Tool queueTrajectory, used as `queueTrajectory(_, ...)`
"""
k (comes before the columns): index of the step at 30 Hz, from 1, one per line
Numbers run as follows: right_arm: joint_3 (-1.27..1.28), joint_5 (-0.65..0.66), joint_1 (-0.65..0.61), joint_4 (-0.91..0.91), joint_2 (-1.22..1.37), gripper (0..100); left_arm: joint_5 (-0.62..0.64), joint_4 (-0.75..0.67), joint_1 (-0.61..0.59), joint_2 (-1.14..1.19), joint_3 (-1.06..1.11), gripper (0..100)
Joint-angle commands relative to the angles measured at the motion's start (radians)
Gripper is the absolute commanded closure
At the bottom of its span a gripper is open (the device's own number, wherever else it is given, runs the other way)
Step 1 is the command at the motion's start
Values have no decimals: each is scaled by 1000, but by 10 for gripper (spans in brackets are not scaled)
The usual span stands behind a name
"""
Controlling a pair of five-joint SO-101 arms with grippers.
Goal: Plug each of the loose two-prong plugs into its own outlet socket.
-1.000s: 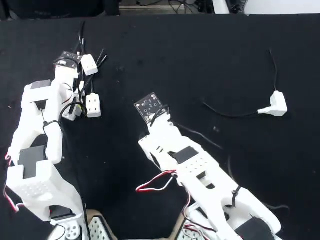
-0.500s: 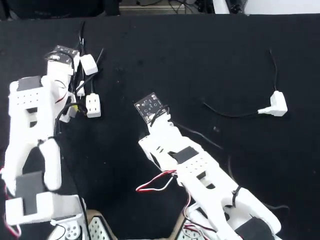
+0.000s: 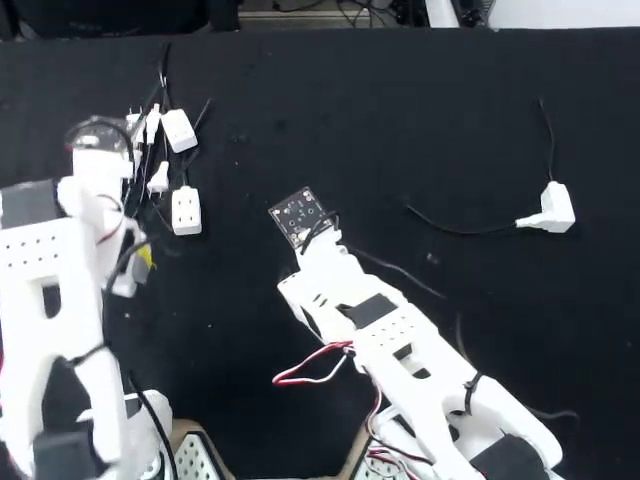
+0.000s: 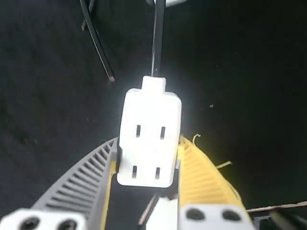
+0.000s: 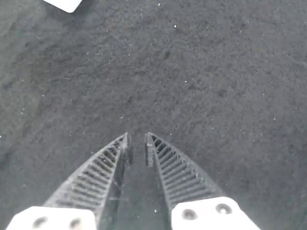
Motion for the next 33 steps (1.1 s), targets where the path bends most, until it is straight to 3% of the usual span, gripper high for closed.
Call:
queueTrajectory(1, 1, 8, -6, -21, -31, 946, 14, -29, 38, -118, 168, 970)
queueTrajectory(10, 5, 8, 52, -20, -36, 946, -199, -333, 134, -331, 638, 952)
queueTrajectory(15, 4, 8, 55, -20, -35, 946, -155, -443, 125, -371, 751, 739)
queueTrajectory(21, 4, 8, 57, -20, -33, 946, -3, -500, 119, -433, 725, 716)
queueTrajectory(26, 4, 8, 57, -21, -33, 946, -34, -506, -22, -531, 677, 716)
queueTrajectory(30, 4, 8, 57, -21, -33, 946, -241, -531, -174, -554, 737, 716)
queueTrajectory(33, 4, 8, 57, -21, -33, 946, -316, -640, -245, -554, 846, 716)
